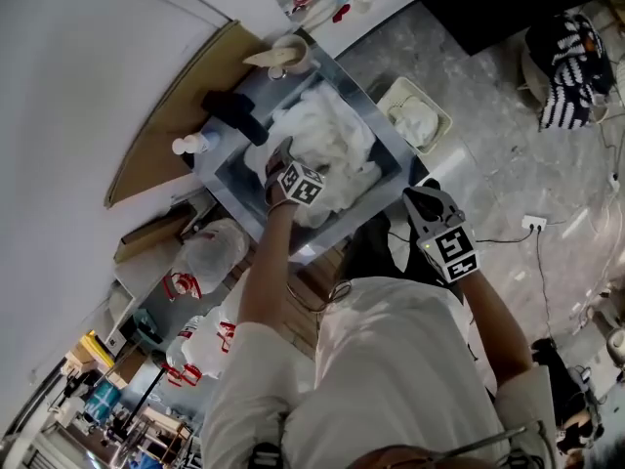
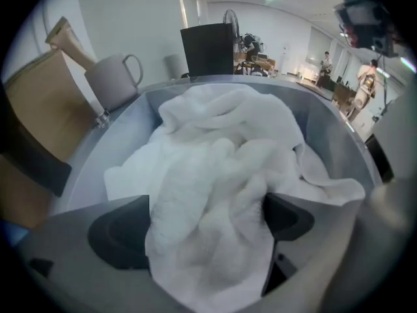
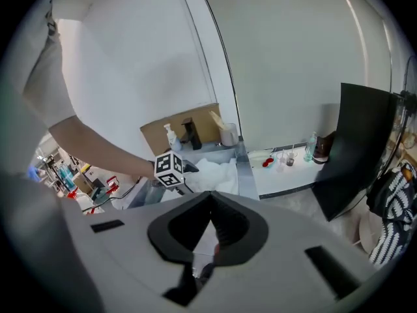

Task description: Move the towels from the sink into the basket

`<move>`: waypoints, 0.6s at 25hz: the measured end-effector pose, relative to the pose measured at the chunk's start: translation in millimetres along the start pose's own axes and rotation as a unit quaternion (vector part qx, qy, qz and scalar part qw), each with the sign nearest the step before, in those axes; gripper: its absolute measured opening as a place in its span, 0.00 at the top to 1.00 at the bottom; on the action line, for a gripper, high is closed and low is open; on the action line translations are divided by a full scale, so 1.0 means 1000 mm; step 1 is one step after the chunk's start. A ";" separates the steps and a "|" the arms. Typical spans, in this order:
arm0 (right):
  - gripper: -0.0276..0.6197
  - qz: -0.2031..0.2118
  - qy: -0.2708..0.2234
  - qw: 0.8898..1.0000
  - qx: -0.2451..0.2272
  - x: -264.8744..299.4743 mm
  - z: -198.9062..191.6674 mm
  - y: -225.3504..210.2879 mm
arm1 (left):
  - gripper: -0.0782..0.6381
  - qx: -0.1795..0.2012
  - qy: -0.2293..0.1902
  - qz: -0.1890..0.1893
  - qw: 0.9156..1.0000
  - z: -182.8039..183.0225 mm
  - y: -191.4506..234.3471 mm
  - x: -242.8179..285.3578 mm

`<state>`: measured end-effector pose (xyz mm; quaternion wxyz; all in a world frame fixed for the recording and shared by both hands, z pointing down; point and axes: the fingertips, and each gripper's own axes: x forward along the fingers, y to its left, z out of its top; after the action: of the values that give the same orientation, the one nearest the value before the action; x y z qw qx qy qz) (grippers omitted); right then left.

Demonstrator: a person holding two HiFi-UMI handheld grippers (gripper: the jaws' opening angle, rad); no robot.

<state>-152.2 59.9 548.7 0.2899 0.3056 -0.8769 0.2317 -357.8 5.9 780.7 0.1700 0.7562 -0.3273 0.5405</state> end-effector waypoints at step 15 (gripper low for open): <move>0.96 -0.009 0.002 1.000 0.015 -0.009 -0.012 -0.006 | 0.73 -0.077 -0.018 -0.067 0.995 0.000 -0.012 -0.017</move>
<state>-138.3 66.7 553.4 0.2889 0.3170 -0.8701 0.2426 -352.6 20.1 766.3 0.2573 0.7707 -0.3200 0.4872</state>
